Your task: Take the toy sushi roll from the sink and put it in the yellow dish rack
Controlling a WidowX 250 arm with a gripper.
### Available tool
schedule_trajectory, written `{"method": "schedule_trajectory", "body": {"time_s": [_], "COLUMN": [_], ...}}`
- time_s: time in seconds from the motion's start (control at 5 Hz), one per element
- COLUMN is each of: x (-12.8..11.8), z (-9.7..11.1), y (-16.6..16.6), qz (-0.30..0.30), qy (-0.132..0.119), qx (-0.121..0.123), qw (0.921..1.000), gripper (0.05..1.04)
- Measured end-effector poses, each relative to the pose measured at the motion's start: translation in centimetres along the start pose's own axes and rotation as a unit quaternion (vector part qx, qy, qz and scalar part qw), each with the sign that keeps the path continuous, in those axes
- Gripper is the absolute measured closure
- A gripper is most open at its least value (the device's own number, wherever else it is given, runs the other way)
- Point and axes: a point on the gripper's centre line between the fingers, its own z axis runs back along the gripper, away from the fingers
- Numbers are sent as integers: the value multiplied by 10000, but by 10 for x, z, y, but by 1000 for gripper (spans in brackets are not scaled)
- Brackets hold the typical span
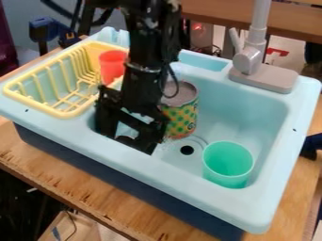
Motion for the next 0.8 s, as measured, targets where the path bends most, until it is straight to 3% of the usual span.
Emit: {"method": "schedule_trajectory", "body": {"time_s": [0.2, 0.4, 0.6, 0.8], "x": [-1, -1, -3, -3], "z": [-7, -12, -9, 4], "y": [-3, -5, -4, 0], "qz": [70, 192, 202, 128], "qy": [-134, -280, -395, -508], "qx": [-206, -296, -284, -181], "qw": [9997, 9990, 9986, 9985], "gripper": [117, 338, 426, 443]}}
